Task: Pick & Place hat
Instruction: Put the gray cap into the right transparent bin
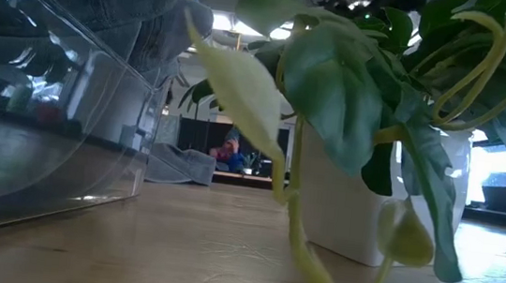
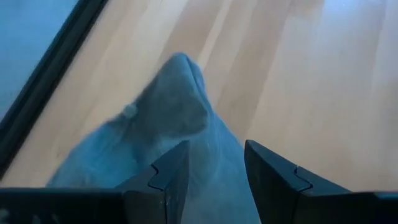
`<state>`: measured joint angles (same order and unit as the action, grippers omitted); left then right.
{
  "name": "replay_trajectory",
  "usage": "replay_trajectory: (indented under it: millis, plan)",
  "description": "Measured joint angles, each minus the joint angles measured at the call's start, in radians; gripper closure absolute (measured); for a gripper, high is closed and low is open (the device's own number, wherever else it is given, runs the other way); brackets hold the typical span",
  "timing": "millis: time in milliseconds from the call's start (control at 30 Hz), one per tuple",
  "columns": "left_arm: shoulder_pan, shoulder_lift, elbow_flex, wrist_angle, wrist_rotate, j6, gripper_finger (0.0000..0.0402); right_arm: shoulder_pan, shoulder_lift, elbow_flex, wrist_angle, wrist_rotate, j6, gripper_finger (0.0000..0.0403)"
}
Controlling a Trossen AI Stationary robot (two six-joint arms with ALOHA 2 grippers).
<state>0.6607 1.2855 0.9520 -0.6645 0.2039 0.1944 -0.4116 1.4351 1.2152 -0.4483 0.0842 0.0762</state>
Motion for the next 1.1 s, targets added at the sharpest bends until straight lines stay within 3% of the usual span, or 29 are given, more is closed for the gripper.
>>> replay_trajectory:
  millis: [267,500,667,933,1100]
  plan:
    - [-0.035,0.122,0.000,0.052,0.075,0.011,0.0242,-0.041,0.080,0.000,0.064,-0.005,-0.033,0.0246]
    - [-0.072,0.181,0.000,0.048,-0.109,0.162,0.0181,-0.073,0.118,-0.001,0.141,-0.107,-0.059,0.0246]
    - [-0.072,0.219,0.000,0.056,-0.164,0.156,0.0156,-0.082,0.125,-0.001,0.160,-0.114,-0.062,0.0246]
    - [-0.069,0.307,0.000,0.059,-0.183,0.101,0.0159,-0.086,0.125,-0.001,0.161,-0.114,-0.080,0.0246]
    - [-0.069,0.344,0.002,0.060,-0.183,0.078,0.0194,-0.086,0.125,-0.001,0.160,-0.114,-0.086,0.0246]
